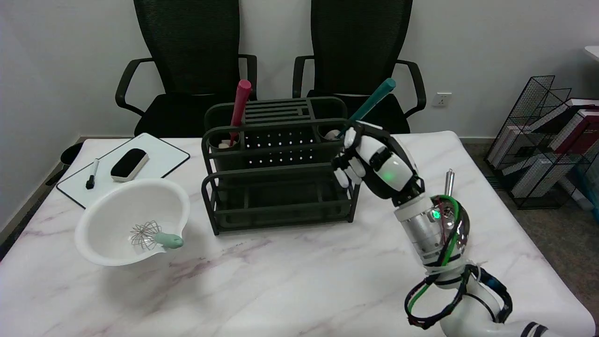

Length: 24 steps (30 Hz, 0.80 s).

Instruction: Pick up the blue drink carton.

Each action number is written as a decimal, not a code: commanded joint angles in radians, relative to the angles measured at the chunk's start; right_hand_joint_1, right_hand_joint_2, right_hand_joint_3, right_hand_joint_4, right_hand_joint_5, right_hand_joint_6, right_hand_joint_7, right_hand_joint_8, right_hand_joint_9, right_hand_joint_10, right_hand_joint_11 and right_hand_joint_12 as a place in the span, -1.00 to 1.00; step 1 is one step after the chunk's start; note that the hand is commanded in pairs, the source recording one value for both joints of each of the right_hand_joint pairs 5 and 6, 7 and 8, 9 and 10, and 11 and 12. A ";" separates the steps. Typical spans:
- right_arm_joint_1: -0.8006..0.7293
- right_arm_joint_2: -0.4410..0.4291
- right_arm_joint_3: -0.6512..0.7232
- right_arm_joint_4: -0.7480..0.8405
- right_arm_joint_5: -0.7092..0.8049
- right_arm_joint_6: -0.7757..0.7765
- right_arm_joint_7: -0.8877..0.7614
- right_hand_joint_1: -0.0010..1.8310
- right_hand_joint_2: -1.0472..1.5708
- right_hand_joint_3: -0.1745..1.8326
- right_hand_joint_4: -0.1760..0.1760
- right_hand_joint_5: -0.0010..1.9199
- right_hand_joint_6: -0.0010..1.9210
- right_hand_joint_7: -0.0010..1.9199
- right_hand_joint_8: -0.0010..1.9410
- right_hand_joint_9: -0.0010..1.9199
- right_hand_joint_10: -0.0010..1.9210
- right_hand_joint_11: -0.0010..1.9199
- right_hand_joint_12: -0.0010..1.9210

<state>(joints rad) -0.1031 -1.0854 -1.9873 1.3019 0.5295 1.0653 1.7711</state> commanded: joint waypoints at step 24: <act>0.005 0.008 0.121 -0.298 0.353 0.129 -0.098 0.12 -0.01 0.41 0.00 -0.65 -0.65 -0.19 -0.20 -0.11 -0.11 0.08 0.08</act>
<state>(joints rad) -0.1632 -1.0951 -1.9664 1.0515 0.7809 1.3017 1.7340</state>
